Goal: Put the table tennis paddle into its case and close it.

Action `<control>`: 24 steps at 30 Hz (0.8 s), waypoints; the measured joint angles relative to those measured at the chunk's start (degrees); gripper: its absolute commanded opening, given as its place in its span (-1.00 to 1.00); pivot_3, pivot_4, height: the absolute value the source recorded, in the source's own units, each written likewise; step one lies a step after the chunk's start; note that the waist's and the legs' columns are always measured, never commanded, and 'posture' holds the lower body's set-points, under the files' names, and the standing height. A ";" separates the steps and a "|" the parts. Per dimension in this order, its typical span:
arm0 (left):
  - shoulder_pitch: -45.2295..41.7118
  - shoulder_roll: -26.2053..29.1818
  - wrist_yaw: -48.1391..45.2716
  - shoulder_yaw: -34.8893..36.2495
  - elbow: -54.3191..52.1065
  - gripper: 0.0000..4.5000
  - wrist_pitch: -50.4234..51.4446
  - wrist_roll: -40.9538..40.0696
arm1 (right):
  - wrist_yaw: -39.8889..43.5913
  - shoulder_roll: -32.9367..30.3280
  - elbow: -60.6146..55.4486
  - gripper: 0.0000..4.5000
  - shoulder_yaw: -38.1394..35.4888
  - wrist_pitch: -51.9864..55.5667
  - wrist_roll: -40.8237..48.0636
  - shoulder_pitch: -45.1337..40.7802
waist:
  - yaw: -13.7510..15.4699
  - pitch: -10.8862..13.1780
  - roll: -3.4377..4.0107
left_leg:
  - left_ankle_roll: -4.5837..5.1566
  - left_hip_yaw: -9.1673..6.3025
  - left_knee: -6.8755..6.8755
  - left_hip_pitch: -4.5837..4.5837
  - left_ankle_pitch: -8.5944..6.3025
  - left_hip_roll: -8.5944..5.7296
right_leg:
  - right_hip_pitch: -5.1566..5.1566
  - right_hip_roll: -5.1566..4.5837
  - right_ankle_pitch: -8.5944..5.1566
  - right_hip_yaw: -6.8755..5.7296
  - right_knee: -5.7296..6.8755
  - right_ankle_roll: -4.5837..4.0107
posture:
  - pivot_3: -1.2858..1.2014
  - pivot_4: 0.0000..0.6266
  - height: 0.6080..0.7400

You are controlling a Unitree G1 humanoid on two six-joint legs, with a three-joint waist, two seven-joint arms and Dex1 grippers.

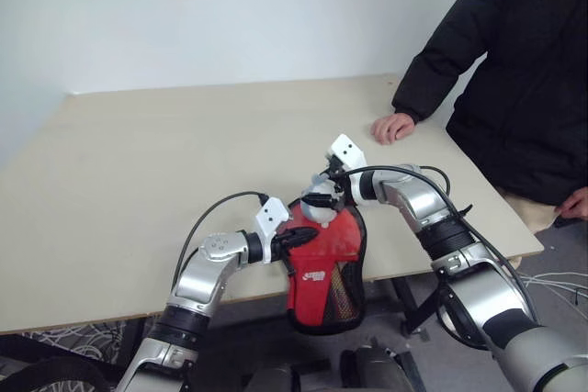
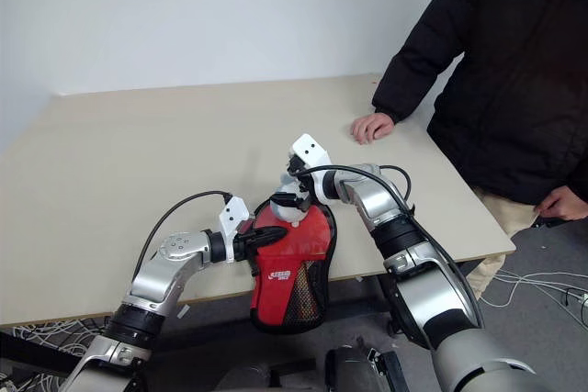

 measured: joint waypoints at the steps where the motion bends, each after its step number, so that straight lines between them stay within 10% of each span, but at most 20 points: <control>1: 0.00 0.00 0.00 -0.14 0.00 -0.99 -0.08 0.02 | 0.01 0.00 -0.23 1.00 0.00 0.48 0.00 0.01 | 0.00 0.00 0.00 | 0.00 0.00 0.00 0.00 0.00 0.00 | 0.00 0.00 0.00 0.00 0.00 0.00 | 0.03 -1.00 1.00; 24: 0.01 -0.22 0.46 -0.52 0.00 -0.99 -0.28 0.29 | 2.02 -3.52 -9.12 1.00 0.60 10.95 1.03 3.51 | 0.02 0.00 0.00 | 0.02 0.00 0.04 0.00 -0.01 -0.02 | 0.02 0.00 0.00 -0.02 0.01 0.00 | 0.03 -1.00 1.00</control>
